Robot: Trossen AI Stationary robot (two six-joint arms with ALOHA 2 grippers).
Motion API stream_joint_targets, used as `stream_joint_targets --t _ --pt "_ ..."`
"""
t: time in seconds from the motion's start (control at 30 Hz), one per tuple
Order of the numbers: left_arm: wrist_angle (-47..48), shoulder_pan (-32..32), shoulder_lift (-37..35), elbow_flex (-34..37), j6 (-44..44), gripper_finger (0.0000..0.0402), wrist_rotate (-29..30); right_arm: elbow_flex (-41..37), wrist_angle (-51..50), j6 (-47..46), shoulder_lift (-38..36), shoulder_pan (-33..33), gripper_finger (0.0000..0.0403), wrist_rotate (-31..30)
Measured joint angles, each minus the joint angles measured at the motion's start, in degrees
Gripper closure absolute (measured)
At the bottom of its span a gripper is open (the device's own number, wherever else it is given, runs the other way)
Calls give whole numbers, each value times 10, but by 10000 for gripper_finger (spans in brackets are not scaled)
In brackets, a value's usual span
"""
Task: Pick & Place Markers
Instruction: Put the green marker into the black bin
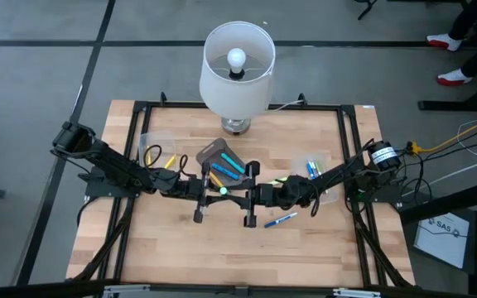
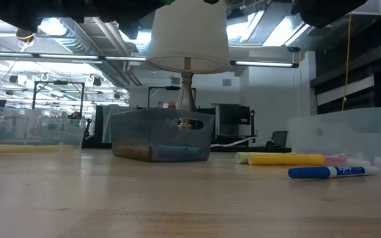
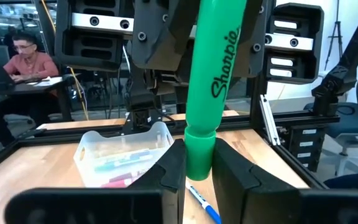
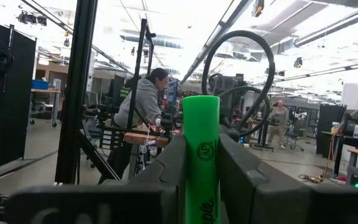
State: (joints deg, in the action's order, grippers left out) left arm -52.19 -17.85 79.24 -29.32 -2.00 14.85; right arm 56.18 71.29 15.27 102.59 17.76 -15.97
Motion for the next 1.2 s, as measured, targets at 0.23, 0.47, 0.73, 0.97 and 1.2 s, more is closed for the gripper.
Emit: stream_joint_targets --t 0.23,0.47,0.73,0.97,1.2 --pt "-7 0 0 0 1 354 3 0 1 0 0 0 335 0" --pt "-21 0 2 1 -2 354 6 0 -13 -9 -1 0 335 -5" --pt "-17 1 -8 2 -2 354 11 2 -49 -29 -3 1 335 -21" --pt "2 0 -12 2 -2 354 34 2 -90 -32 -2 9 335 -59" --pt "2 0 -16 2 -2 349 34 1 -94 -31 -1 9 335 -59"
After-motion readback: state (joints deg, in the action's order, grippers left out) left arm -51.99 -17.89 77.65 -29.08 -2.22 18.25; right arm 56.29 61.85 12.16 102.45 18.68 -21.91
